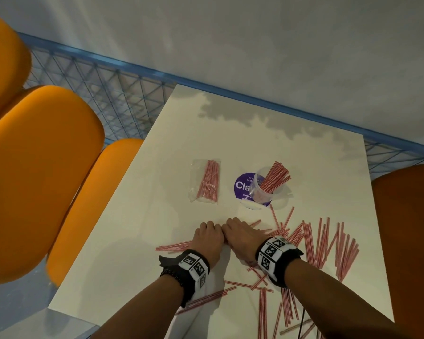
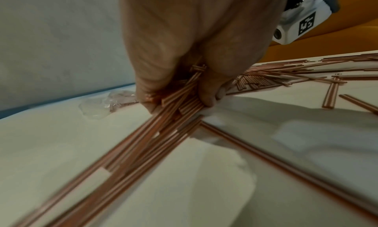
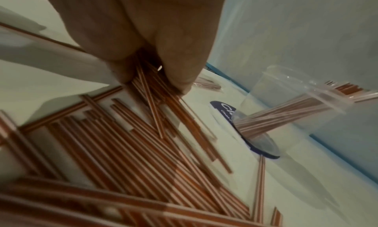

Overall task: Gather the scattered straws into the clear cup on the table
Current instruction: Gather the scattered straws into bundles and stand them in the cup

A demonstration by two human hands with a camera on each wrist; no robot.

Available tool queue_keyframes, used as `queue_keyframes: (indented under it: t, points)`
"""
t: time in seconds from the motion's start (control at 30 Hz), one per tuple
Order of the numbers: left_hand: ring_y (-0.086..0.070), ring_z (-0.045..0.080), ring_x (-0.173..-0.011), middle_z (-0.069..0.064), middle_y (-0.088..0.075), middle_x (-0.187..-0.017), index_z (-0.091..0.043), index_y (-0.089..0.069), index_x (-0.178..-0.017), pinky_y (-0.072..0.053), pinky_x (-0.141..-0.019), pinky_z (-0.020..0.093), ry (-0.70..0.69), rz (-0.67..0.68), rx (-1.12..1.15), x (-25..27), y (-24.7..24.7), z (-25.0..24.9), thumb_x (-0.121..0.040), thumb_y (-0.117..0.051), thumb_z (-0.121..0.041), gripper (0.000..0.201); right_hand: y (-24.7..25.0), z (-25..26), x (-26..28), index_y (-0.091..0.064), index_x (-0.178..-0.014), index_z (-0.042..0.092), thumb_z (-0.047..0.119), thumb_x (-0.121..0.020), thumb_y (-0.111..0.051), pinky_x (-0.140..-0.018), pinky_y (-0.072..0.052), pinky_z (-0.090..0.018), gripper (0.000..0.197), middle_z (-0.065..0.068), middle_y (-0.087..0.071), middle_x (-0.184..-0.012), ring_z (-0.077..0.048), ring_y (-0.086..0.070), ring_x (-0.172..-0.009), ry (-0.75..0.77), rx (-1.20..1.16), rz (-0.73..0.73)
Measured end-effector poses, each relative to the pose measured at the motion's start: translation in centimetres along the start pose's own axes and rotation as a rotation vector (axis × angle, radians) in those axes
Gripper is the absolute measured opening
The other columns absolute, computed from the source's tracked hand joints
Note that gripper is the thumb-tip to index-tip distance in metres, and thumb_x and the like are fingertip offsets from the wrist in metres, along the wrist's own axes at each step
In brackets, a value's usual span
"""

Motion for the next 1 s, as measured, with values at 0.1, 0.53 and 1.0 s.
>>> queue_keyframes:
  t: [0.1,0.53,1.0]
  points:
    - [-0.043,0.031,-0.112,0.014,-0.044,-0.123,-0.005,-0.044,-0.118,-0.039,-0.091,0.038,0.021,-0.014,-0.020,-0.2,0.2,-0.2,-0.086,-0.046,-0.004,0.032,0.4,-0.1,0.2,-0.048,-0.117,0.005,0.000,-0.083,-0.057,-0.076,-0.030,-0.031,0.036,-0.014,-0.048,-0.118,-0.029,-0.045,-0.108,-0.014,0.040,-0.003]
    - [-0.060,0.031,-0.086,0.015,-0.062,-0.106,-0.006,-0.043,-0.117,-0.042,-0.068,0.037,-0.248,0.117,-0.013,-0.8,6.7,-0.2,-0.095,-0.048,-0.026,0.030,3.8,-3.1,2.8,-0.046,-0.127,0.012,0.024,-0.096,-0.047,-0.070,-0.039,-0.032,0.033,-0.013,-0.064,-0.111,-0.032,-0.062,-0.095,-0.060,-0.078,-0.028]
    - [-0.016,0.012,-0.043,-0.005,-0.021,-0.052,-0.024,-0.031,-0.053,-0.016,-0.040,0.021,0.176,-0.026,1.602,0.9,10.8,3.7,-0.096,-0.041,-0.055,0.054,6.3,-2.7,5.9,-0.046,-0.072,0.012,0.053,-0.094,-0.050,-0.051,-0.032,-0.021,0.047,0.006,-0.030,-0.056,-0.009,-0.030,-0.047,-0.366,-1.247,-0.442]
Point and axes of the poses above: each hand's wrist, its own x-axis away from the middle knuckle, its own y-axis out of the back of the hand, z = x × y, the point moved 2 cm from there along -x, towards the middle knuckle
